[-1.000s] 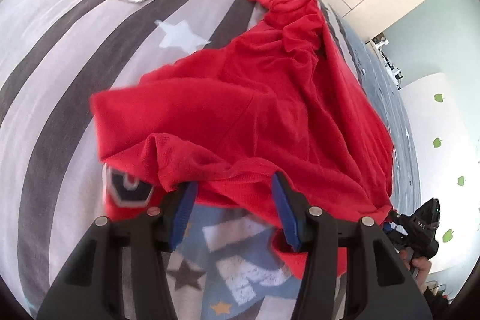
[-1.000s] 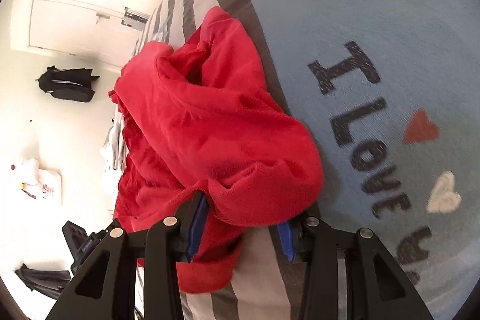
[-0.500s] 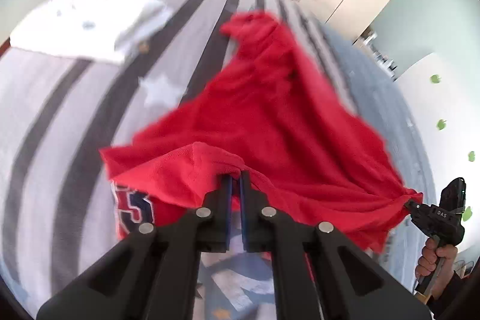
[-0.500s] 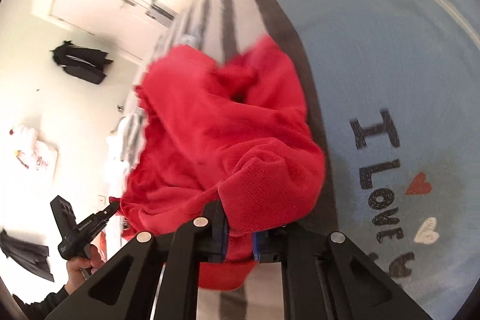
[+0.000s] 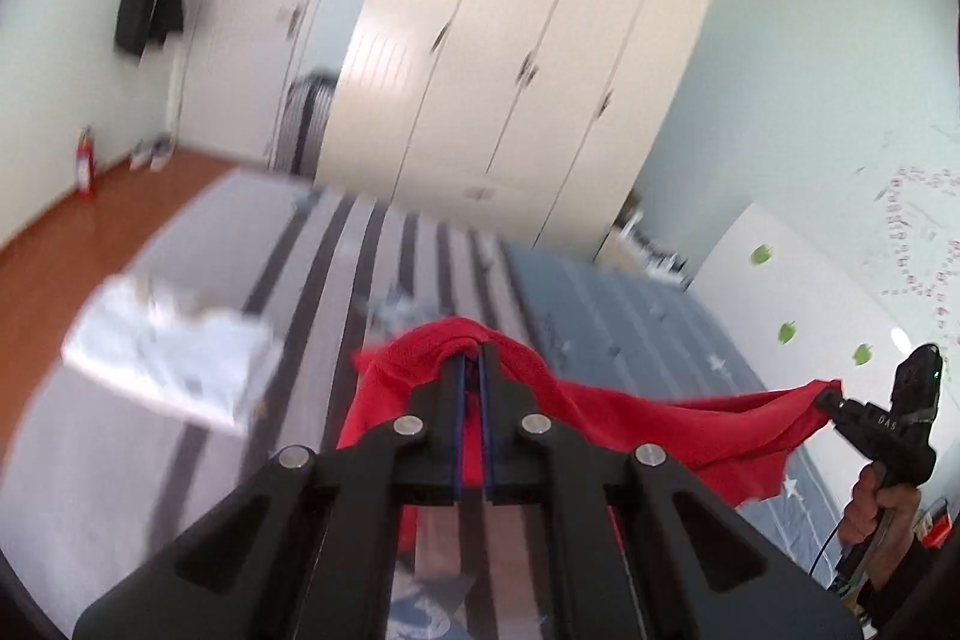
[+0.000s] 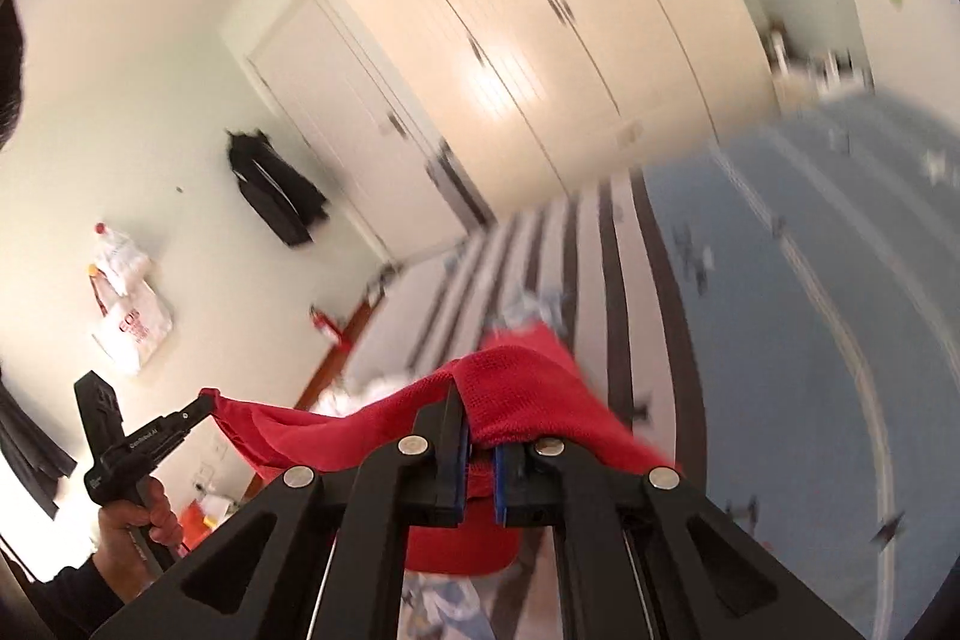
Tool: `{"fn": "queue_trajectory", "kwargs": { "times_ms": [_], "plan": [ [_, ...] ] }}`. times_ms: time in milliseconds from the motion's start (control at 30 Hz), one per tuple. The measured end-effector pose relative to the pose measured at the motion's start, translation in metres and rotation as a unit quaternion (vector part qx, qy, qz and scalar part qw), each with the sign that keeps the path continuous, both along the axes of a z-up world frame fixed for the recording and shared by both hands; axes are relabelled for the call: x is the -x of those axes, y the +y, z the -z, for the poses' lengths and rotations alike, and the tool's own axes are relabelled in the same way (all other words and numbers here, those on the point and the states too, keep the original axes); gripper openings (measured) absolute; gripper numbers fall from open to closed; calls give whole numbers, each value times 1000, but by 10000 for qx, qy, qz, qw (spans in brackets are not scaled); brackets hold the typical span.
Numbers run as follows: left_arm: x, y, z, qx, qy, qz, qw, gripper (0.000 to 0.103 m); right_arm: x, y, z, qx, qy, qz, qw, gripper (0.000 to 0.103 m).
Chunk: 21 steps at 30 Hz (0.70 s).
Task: Fold clothes
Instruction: 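Raise the red shirt high with both grippers, holding it open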
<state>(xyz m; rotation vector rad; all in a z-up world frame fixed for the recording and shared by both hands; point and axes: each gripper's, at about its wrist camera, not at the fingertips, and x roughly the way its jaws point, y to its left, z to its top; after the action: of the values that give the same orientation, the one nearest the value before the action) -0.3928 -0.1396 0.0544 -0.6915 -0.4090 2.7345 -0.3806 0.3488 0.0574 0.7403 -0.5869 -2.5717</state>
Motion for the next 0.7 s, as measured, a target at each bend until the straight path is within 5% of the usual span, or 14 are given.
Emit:
{"fn": "queue_trajectory", "kwargs": {
  "times_ms": [267,367,433,533,700],
  "plan": [
    [-44,-10,-205,179,1055,604,9924,2,-90,-14,-199,-397,1039,446,9928,5],
    [-37,-9,-242,282,1361,798,9871,2,-103,-22,-254,-593,1353,560,9874,5],
    [-23,-4,-254,479,1478,844,9842,2,-100,-27,-276,-802,1528,571,9833,5],
    [20,5,-234,564,1209,878,9872,2,-69,-30,-278,-1068,1446,606,9819,5],
    [123,22,-145,696,490,677,9941,2,40,-14,-198,-1115,563,590,9904,5]
  ]
}}
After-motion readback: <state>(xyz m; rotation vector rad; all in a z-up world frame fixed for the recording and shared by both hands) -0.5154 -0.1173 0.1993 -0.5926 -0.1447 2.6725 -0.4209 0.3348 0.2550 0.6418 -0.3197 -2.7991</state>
